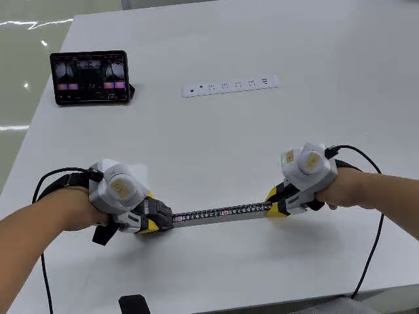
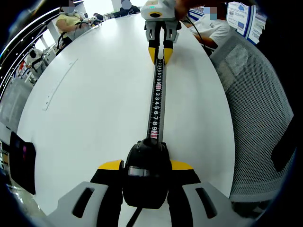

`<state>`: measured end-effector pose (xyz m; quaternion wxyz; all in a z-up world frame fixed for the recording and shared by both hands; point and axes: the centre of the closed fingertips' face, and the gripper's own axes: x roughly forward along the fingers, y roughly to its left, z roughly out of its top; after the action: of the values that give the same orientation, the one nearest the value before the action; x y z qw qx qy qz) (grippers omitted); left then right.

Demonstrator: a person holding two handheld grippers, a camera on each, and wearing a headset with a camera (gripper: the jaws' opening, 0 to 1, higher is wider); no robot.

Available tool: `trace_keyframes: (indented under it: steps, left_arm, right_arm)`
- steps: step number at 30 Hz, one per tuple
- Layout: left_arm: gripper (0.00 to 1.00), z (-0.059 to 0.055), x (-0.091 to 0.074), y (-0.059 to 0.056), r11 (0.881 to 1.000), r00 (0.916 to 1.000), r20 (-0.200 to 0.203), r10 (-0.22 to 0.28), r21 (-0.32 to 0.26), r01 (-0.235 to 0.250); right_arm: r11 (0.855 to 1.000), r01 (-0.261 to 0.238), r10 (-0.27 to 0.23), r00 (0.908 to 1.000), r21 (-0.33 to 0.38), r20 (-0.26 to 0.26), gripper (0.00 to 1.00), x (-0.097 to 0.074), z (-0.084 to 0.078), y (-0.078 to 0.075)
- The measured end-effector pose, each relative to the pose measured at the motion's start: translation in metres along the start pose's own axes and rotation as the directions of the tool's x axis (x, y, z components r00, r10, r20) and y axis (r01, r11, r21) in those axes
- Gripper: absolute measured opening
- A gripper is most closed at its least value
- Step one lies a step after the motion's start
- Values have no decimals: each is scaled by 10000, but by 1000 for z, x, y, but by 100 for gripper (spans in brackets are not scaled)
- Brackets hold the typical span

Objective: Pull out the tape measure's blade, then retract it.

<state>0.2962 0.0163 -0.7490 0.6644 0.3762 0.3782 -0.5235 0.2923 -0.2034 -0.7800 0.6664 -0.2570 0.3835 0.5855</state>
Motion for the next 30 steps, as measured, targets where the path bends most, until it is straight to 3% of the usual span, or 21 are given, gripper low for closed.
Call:
trace_keyframes:
  steps: [30]
  left_arm:
    - [31,0,0,-1,10000,10000,-7,-2,53,2]
  right_arm:
    - [9998,143,-140,9997,120,-183,9,-12,-15,-1]
